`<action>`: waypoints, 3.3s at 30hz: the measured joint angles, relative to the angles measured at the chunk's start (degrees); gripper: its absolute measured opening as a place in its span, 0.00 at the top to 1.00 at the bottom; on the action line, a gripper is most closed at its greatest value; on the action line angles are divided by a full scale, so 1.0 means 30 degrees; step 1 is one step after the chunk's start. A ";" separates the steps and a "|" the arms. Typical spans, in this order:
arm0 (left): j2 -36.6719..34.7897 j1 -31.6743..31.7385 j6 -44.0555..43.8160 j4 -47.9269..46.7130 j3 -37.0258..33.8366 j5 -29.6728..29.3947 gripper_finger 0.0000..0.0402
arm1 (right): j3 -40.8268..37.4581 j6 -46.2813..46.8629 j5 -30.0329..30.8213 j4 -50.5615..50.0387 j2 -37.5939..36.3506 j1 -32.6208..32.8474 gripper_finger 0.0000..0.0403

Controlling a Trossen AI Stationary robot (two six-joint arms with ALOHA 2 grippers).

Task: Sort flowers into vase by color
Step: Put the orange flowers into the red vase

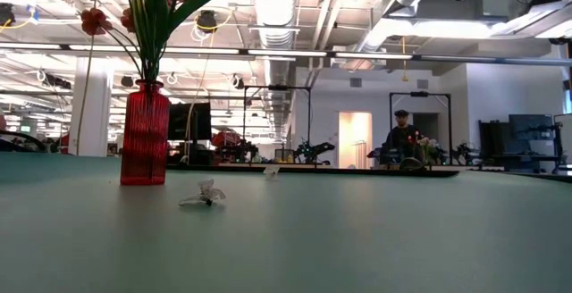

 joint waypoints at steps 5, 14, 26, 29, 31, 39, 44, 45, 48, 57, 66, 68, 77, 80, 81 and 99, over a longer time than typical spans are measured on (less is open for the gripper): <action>-0.0393 -0.0115 -0.0070 -0.0625 -0.0004 -0.0669 1.00 | 0.0000 0.0232 0.0011 -0.0949 -0.0178 0.0027 0.46; -0.3353 -0.1683 -0.4347 -1.1246 0.1253 -0.1044 1.00 | -0.0015 -0.0051 0.0007 -0.8658 -0.2691 -0.0169 0.20; -0.4047 -0.4731 -0.2717 -1.4142 0.1549 -0.0304 1.00 | -0.0015 0.0126 0.0007 -1.0071 -0.2929 -0.1352 0.20; -0.4599 -0.5140 -0.3351 -1.4916 0.2264 0.1905 1.00 | -0.0015 0.0166 0.0012 -1.0059 -0.2929 -0.1522 0.20; -0.4891 -0.5384 -0.4140 -1.5702 0.2711 0.3278 1.00 | -0.0015 0.0162 0.0007 -1.0255 -0.2929 -0.1620 0.20; -0.5300 -0.6338 -0.7883 -2.0947 0.2735 0.3441 1.00 | -0.0015 0.0151 -0.0005 -1.0697 -0.2927 -0.2089 0.20; -0.5213 -0.6622 -0.8568 -2.1140 0.1414 0.1323 1.00 | -0.0015 0.0100 -0.0007 -1.0969 -0.2922 -0.2220 0.20; -0.5129 -0.6626 -0.8304 -2.0743 0.1064 0.0536 1.00 | -0.0015 0.0100 -0.0007 -1.0989 -0.2922 -0.2280 0.20; -0.4954 -0.6629 -0.6761 -1.9312 -0.0193 -0.2227 1.00 | -0.0015 0.0100 -0.0019 -1.1001 -0.2922 -0.2411 0.20; -0.4983 -0.6532 -0.4585 -1.5944 -0.3579 -1.1482 1.00 | -0.0015 0.0108 -0.0040 -1.1288 -0.2918 -0.2596 0.20; -0.4976 -0.5695 -0.6539 -1.5585 -0.5378 -1.3645 1.00 | -0.0015 0.0122 -0.0066 -1.1427 -0.2914 -0.2589 0.20; -0.4976 -0.5542 -0.6502 -1.5558 -0.5391 -1.3724 1.00 | -0.0015 0.0134 -0.0066 -1.1419 -0.2914 -0.2588 0.20; -0.5307 -0.5036 -0.7004 -1.4061 -0.5399 -1.3868 1.00 | -0.0015 0.0156 -0.0060 -1.1427 -0.2914 -0.2588 0.20; -0.5340 -0.4887 -0.7920 -1.4123 -0.5399 -1.3861 1.00 | -0.0015 0.0151 -0.0060 -1.1423 -0.2914 -0.2588 0.20; -0.5340 -0.4873 -0.8159 -1.4195 -0.5399 -1.3832 1.00 | -0.0015 0.0151 -0.0063 -1.1427 -0.2914 -0.2588 0.20; -0.5326 -0.4880 -1.4389 -1.4761 -0.7704 -1.5034 1.00 | -0.0015 0.0108 -0.0124 -1.1921 -0.2907 -0.2545 0.20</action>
